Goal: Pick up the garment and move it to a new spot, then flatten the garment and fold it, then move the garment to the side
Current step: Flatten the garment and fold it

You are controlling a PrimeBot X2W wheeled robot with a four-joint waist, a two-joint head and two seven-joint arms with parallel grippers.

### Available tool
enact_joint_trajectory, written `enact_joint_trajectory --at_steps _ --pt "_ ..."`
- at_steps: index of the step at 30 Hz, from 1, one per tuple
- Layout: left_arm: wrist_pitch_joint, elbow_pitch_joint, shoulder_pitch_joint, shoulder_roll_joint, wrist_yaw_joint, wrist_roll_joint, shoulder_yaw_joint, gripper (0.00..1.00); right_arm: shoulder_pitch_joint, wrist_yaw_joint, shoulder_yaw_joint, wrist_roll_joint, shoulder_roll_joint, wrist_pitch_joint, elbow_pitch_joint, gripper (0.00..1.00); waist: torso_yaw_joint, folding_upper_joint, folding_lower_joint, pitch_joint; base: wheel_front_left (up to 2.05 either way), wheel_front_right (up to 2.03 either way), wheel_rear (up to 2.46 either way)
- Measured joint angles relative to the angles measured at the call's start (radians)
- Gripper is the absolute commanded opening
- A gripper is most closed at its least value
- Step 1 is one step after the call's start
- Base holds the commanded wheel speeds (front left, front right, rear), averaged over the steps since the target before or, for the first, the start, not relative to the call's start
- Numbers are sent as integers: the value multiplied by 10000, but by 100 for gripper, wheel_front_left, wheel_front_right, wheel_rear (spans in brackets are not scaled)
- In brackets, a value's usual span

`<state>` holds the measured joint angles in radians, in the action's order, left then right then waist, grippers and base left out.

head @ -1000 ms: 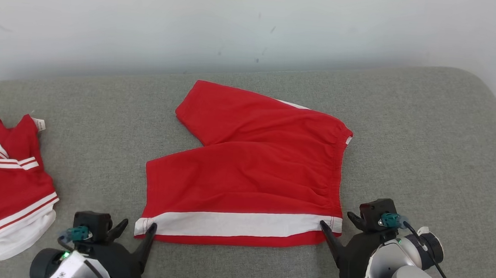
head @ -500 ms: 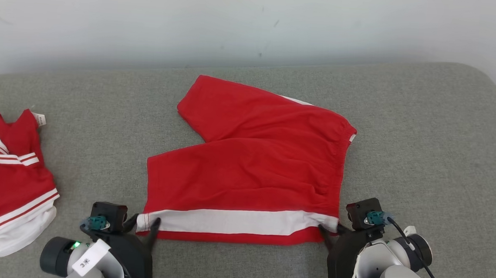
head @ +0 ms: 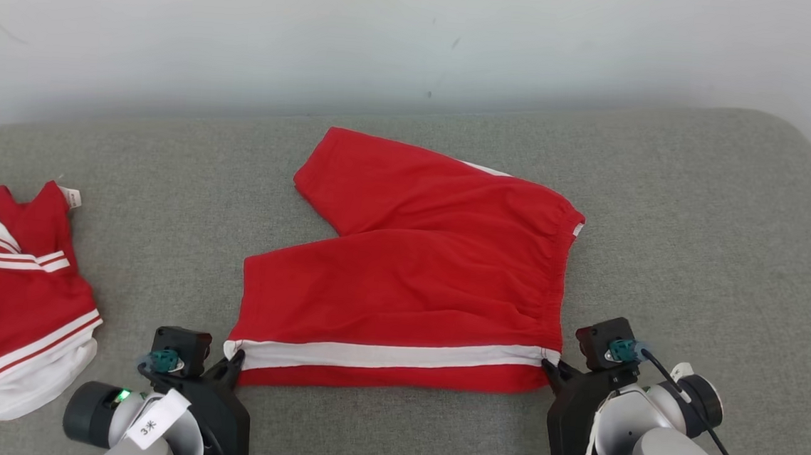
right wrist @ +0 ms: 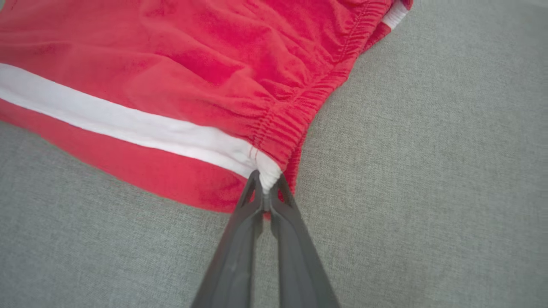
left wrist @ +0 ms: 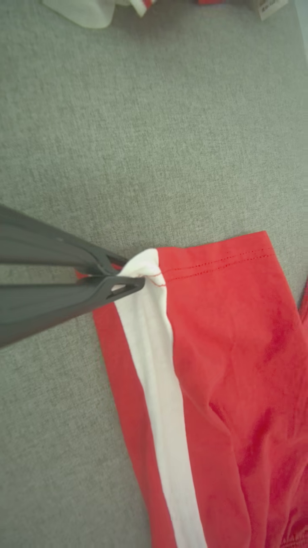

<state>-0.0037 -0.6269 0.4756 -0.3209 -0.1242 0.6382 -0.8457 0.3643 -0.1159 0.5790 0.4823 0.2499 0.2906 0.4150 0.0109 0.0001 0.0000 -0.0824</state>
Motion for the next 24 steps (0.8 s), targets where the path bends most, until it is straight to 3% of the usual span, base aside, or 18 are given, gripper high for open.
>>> enact_joint_trajectory --at_steps 9,14,18,20,22,24 --pt "219 930 -204 27 19 33 -35 0 133 38 -75 199 54 468 -232 0 90 0 0 163 0 0 0" --pt "1216 1160 313 -104 867 309 -265 0 927 683 190 593 38 1758 263 0 152 0 0 -71 0 0 0" --pt "2692 980 1799 -384 1931 1147 -31 0 2736 1026 -21 1417 -407 3398 1016 0 231 0 0 -425 0 0 0" --pt "3177 826 2397 -407 2176 1331 44 0 3356 1022 -144 1503 -545 3814 1306 0 252 0 0 -539 0 0 0" --pt "3877 464 3691 -382 2370 1578 441 0 4687 800 -646 1751 -765 4272 1747 0 285 0 3 -776 0 0 0" --pt "4082 127 5201 -284 2134 1893 1129 0 6228 604 -1047 1710 -855 4286 1987 0 301 1 3 -1032 0 0 0"
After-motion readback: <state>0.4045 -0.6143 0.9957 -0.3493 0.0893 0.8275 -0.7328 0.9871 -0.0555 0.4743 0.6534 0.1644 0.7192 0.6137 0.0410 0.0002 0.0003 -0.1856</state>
